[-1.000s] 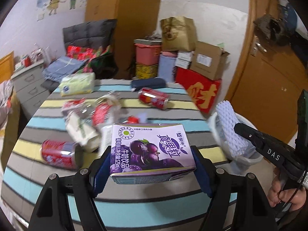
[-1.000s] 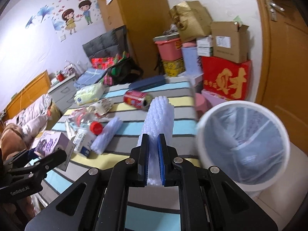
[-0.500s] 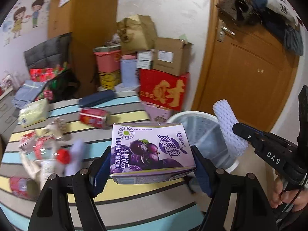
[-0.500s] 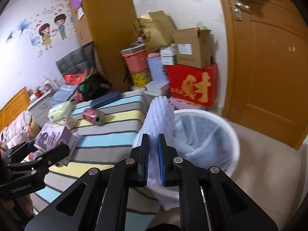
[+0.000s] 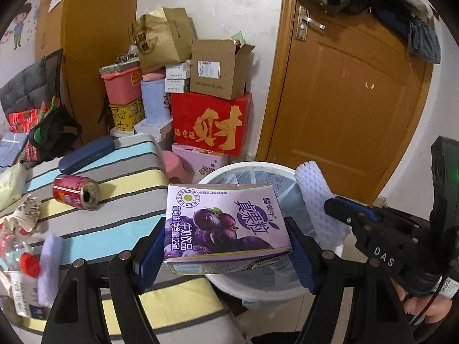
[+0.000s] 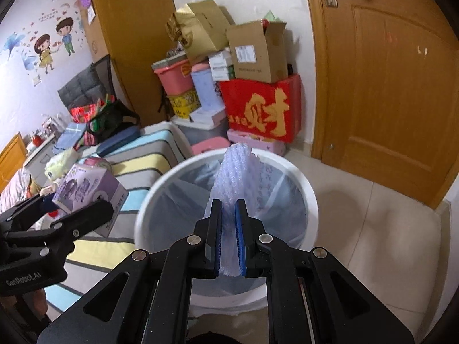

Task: Collect trash
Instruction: 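Carry carton and foam net to the wastebasket and open both tools over it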

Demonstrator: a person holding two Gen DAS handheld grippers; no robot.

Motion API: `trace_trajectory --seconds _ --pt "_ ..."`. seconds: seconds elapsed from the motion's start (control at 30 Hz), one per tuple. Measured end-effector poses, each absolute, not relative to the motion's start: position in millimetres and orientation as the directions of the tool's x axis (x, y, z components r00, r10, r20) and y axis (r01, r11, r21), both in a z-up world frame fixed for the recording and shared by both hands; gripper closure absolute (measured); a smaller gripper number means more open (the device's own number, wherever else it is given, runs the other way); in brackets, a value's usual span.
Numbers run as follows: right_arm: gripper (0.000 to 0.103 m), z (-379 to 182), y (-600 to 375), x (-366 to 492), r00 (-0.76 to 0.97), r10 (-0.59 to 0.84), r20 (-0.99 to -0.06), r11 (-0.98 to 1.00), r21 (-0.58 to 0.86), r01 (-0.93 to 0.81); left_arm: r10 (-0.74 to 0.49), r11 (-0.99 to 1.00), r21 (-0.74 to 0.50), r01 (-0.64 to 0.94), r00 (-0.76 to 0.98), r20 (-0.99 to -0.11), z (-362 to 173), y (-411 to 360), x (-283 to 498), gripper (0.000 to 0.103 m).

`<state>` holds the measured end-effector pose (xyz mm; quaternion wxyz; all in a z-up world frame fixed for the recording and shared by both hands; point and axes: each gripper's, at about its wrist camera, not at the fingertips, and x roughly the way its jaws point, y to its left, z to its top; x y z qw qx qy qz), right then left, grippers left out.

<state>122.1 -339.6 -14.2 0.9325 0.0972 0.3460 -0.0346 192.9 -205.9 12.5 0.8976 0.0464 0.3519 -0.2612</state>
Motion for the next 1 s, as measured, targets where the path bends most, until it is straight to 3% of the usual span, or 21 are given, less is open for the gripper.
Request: trace_trajectory --seconds 0.43,0.53,0.7,1.0 --pt "0.090 -33.7 -353.9 137.3 0.705 0.012 -0.709 0.979 0.150 0.135 -0.443 0.851 -0.119 0.512 0.578 -0.685 -8.9 -218.4 216.7 0.025" --pt "0.082 -33.3 -353.6 139.6 0.702 -0.010 -0.713 0.981 0.129 0.146 -0.431 0.858 -0.107 0.503 0.590 -0.683 -7.0 -215.9 215.7 0.024" --pt "0.052 -28.7 -354.7 135.5 0.718 -0.007 -0.696 0.978 0.144 0.150 -0.422 0.869 -0.110 0.482 0.610 -0.671 0.5 -205.5 211.9 0.024" --pt "0.052 -17.9 -340.0 128.3 0.744 0.004 -0.668 0.978 0.159 0.138 -0.392 0.893 -0.103 0.438 0.647 -0.654 13.7 -176.3 192.8 0.024"
